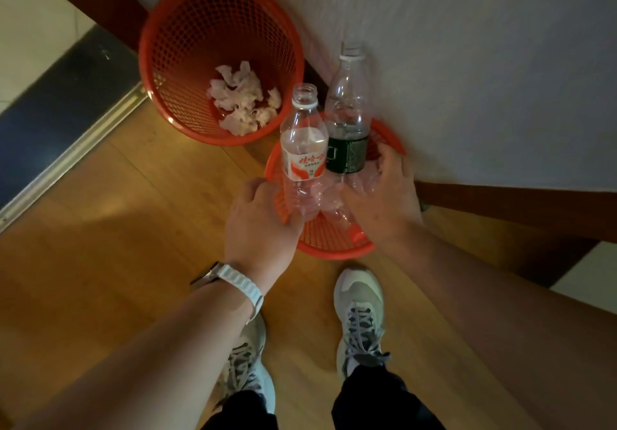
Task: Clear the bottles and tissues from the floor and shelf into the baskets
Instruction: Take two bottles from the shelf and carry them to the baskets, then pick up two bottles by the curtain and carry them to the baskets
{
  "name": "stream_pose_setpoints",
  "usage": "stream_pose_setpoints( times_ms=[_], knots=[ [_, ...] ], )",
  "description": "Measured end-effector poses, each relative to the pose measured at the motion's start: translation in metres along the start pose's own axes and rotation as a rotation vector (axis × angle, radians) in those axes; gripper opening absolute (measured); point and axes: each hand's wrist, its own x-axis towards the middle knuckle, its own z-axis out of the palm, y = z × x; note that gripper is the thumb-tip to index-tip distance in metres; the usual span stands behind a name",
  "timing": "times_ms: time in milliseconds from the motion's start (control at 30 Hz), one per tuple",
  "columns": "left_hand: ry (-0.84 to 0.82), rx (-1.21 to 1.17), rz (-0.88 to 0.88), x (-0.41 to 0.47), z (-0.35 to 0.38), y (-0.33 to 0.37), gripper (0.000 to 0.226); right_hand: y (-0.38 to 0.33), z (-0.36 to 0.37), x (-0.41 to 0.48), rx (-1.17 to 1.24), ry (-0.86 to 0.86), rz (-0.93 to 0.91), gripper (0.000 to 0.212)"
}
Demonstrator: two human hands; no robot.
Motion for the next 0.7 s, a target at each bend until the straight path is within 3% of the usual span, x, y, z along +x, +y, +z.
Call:
stream_pose_setpoints(
  times_ms=[233, 500, 700],
  knots=[
    [-0.003, 0.036, 0.145, -0.011, -0.028, 0.014, 0.042, 0.000, -0.037, -0.033, -0.190, -0.066, -0.114, 0.043],
    [-0.087, 0.293, 0.541, -0.065, -0.110, 0.045, 0.047, -0.050, -0.105, -0.105, -0.460, -0.018, -0.297, 0.041],
    [-0.136, 0.446, 0.744, -0.133, -0.214, 0.086, 0.045, -0.116, -0.180, -0.203, -0.619, 0.009, -0.234, 0.052]
  ],
)
